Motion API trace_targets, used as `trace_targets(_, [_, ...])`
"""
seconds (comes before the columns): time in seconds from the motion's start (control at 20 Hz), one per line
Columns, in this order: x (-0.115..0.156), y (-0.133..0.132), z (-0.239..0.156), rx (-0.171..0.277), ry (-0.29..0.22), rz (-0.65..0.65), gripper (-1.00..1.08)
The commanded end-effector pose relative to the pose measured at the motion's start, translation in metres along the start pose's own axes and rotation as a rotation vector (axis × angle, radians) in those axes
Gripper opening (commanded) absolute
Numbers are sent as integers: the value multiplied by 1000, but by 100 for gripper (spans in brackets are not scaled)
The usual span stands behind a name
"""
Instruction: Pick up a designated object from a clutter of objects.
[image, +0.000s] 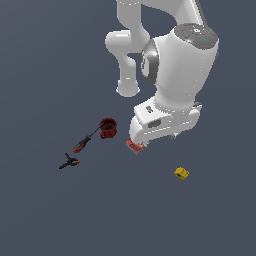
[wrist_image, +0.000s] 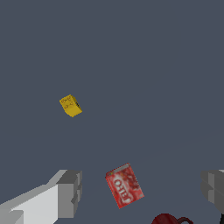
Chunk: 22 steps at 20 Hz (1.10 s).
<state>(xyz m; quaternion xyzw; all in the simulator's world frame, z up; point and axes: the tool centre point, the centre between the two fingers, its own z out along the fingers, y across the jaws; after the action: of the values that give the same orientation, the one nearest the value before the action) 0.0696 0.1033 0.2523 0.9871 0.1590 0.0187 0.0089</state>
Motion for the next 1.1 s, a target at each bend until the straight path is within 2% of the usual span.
trace_targets(0.0, [13,-15,22,-1,-6,-69,100])
trace_targets(0.5, [51,-78,113,11,-22,-332,100])
trace_targets(0.8, [60,-107,153,22,-26,-437,100])
trace_targets(1.05, [63,-122,173,29,-27,-487,100])
